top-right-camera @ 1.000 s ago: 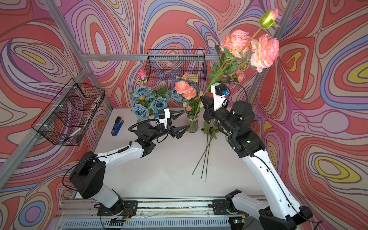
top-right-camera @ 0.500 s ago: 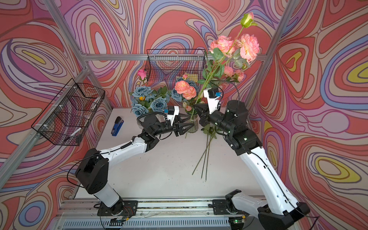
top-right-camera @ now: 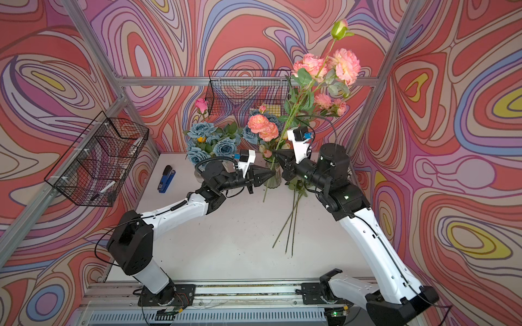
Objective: Pick out pink flowers from the vase
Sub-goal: Pick up the flower from the vase.
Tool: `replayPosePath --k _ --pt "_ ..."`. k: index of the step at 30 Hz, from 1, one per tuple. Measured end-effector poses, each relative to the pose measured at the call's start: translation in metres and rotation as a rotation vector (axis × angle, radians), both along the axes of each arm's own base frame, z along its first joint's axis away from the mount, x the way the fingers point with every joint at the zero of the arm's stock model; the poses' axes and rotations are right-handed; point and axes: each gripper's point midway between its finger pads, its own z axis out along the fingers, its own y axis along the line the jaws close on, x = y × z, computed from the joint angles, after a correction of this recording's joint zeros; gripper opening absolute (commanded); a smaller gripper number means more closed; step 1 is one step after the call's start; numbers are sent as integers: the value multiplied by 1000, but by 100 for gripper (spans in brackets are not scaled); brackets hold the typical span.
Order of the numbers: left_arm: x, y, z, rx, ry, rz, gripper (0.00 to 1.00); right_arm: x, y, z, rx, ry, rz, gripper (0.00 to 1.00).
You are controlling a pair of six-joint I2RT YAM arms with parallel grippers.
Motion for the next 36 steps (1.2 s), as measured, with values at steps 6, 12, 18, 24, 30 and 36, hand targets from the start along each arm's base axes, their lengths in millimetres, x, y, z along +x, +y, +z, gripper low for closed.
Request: replayPosePath --k 6,12,18,24,30,36 --pt "-2 -2 -1 -11 46 -24 0 2 0 -7 15 16 -7 28" --pt "-8 -1 10 -86 91 -48 0 3 4 -39 36 105 8 41" --pt "-17 -6 5 -127 161 -85 0 3 8 -53 100 129 25 40" --pt "-28 -12 3 -157 200 -100 0 1 13 -32 220 64 69 34" --pt "-26 -12 9 -213 235 -93 0 -4 14 -3 316 -14 105 18" --pt "-30 -12 14 -242 234 -98 0 -3 13 -1 346 -22 106 2"
